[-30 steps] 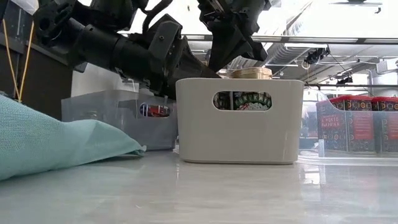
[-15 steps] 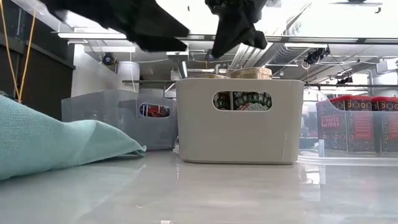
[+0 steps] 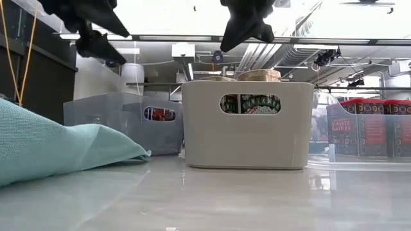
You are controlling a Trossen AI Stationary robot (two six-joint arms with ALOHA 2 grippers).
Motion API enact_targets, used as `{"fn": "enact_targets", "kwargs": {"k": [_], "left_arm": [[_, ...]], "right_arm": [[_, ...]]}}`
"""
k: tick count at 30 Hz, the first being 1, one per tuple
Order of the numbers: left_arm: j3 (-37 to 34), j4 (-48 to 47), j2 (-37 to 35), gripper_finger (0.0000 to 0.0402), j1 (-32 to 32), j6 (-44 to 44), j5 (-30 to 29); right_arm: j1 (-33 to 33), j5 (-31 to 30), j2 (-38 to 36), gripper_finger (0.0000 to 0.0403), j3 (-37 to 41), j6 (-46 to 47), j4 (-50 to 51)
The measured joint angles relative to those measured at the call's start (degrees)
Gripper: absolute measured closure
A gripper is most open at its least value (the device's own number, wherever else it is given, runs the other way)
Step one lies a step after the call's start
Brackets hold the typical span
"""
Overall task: Sort spices by type
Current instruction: Adjust the black bin
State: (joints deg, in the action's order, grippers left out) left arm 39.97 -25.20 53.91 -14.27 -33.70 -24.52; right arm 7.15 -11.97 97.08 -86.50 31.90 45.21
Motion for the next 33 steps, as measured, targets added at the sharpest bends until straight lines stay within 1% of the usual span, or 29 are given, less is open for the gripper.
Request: {"fn": "enact_targets", "kwargs": {"k": [2,4,6,7,9,10,12,14,15,16,18,22,24,26,29,33], "left_arm": [[0.0,-2.1,0.1,0.0026,2.3,-2.2,-1.4],[0.0,-4.5,1.2,0.0034,7.1,-4.0,-1.3],[0.0,-5.6,2.9,0.0058,13.5,-3.8,1.5],[0.0,-5.2,4.1,0.0077,16.7,-2.7,3.5],[0.1,-3.9,6.9,0.0131,22.8,0.2,8.1],[0.6,-4.1,8.7,0.0166,25.4,1.3,10.0],[2.3,-4.0,12.7,0.0252,30.3,3.8,13.4],[4.1,-3.9,16.5,0.0348,34.0,7.0,16.6],[4.9,-4.1,18.4,0.0373,35.2,8.5,17.4],[5.9,-4.2,20.3,0.0382,36.1,9.4,17.7],[8.0,-5.0,23.6,0.0384,37.3,11.8,18.1],[11.7,-5.7,28.6,0.0399,38.0,17.6,23.0],[13.2,-8.2,31.0,0.04,38.1,18.9,23.3],[14.4,-10.0,32.9,0.0401,38.1,19.9,23.4],[15.0,-12.0,35.5,0.0401,38.2,21.3,25.5],[15.1,-14.0,36.3,0.0401,37.6,20.9,26.0]], "right_arm": [[-0.4,0.0,0.0,0.0403,0.0,-0.5,0.0],[-0.6,-0.1,0.0,0.0403,0.0,-0.9,0.0],[-0.9,0.0,0.0,0.0403,0.0,-1.0,-0.2],[-1.1,0.0,0.0,0.0403,0.0,-1.1,-0.5],[-1.5,0.0,0.0,0.0403,0.0,-1.4,-1.0],[-1.6,0.0,0.0,0.0403,0.0,-1.5,-1.4],[-1.9,0.0,0.0,0.0403,0.0,-1.5,-2.2],[-2.1,0.0,0.0,0.0403,0.0,-1.5,-2.9],[-2.3,0.0,0.0,0.0403,0.0,-1.5,-3.3],[-2.3,0.0,0.0,0.0403,0.0,-1.3,-3.5],[-2.3,0.0,0.0,0.0403,0.0,-0.6,-3.7],[-2.3,0.1,0.0,0.0403,0.0,0.7,-3.8],[-2.3,0.1,0.0,0.0403,0.0,1.1,-3.8],[-2.3,0.0,0.0,0.0403,0.0,1.4,-3.8],[-2.2,0.0,0.0,0.0403,0.0,1.7,-3.9],[-2.2,0.0,0.0,0.0403,0.0,1.8,-3.9]]}}
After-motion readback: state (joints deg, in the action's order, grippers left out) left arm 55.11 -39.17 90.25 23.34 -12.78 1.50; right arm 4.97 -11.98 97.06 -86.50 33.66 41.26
